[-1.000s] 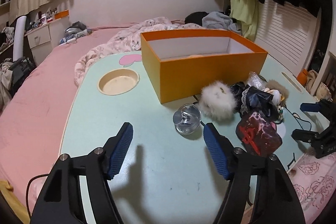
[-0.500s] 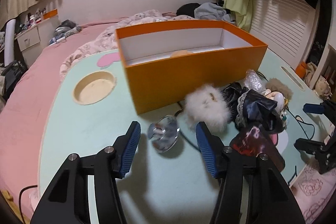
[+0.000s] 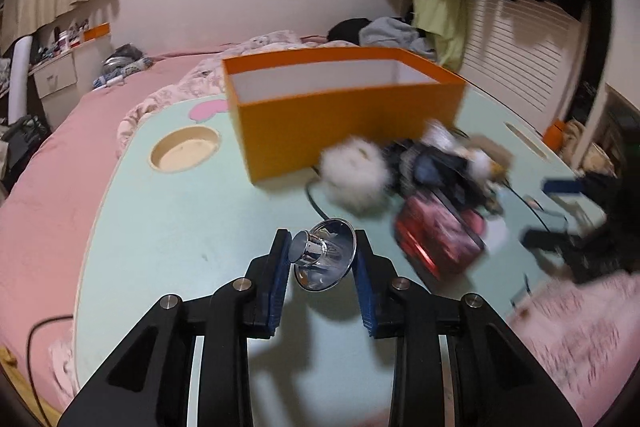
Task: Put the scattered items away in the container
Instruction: 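Close the left gripper on the silver cap and lift it, then grasp the brown fuzzy pompom with the right gripper while the left holds the silver cap, then carry the cap and pompom into the orange box and open both grippers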
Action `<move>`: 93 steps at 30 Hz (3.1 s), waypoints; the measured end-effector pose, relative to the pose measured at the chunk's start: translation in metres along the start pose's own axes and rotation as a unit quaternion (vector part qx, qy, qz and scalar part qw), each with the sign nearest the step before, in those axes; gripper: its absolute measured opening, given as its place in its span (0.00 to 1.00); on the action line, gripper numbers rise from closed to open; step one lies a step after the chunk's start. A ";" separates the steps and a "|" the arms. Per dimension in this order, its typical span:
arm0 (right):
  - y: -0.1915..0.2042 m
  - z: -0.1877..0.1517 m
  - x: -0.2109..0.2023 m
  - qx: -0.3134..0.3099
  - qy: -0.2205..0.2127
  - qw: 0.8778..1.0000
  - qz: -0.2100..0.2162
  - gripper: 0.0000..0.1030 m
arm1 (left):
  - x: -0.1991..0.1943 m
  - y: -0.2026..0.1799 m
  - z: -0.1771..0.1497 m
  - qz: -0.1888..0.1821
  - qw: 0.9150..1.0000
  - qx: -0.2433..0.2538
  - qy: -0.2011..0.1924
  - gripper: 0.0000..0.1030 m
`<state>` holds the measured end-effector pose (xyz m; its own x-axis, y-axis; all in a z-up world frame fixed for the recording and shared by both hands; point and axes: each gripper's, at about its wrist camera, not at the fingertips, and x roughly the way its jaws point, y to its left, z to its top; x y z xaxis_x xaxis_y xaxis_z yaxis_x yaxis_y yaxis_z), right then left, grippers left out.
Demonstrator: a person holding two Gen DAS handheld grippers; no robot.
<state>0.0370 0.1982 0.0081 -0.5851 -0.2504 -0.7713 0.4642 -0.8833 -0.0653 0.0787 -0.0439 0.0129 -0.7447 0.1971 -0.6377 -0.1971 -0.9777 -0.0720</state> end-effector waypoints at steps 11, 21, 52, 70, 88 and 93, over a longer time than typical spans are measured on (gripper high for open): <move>-0.001 0.001 -0.001 0.001 -0.003 1.000 -0.002 1.00 | 0.004 -0.019 -0.011 0.011 1.000 0.009 -0.007 0.31; -0.001 0.001 -0.002 0.004 -0.007 1.000 -0.003 1.00 | 0.005 -0.030 -0.014 0.039 0.998 0.029 -0.026 0.31; -0.032 0.070 0.032 0.086 -0.022 0.995 0.055 0.65 | 0.007 -0.030 -0.015 0.033 0.999 0.024 -0.029 0.31; -0.016 0.046 -0.011 0.049 -0.096 0.994 -0.001 0.31 | 0.007 -0.030 -0.014 0.031 0.999 0.024 -0.025 0.31; 0.037 0.020 -0.031 -0.037 -0.088 0.994 0.054 0.31 | -0.014 -0.032 0.002 0.013 0.999 0.014 -0.048 0.31; 0.037 0.019 -0.032 -0.037 -0.088 0.994 0.054 0.31 | -0.015 -0.030 0.003 0.013 0.999 0.010 -0.050 0.31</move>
<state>0.0601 0.1656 0.0422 -0.6327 -0.4135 -0.6547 0.5743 -0.8177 -0.0385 0.0940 -0.0173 0.0274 -0.8098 0.1789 -0.5588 -0.1886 -0.9812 -0.0407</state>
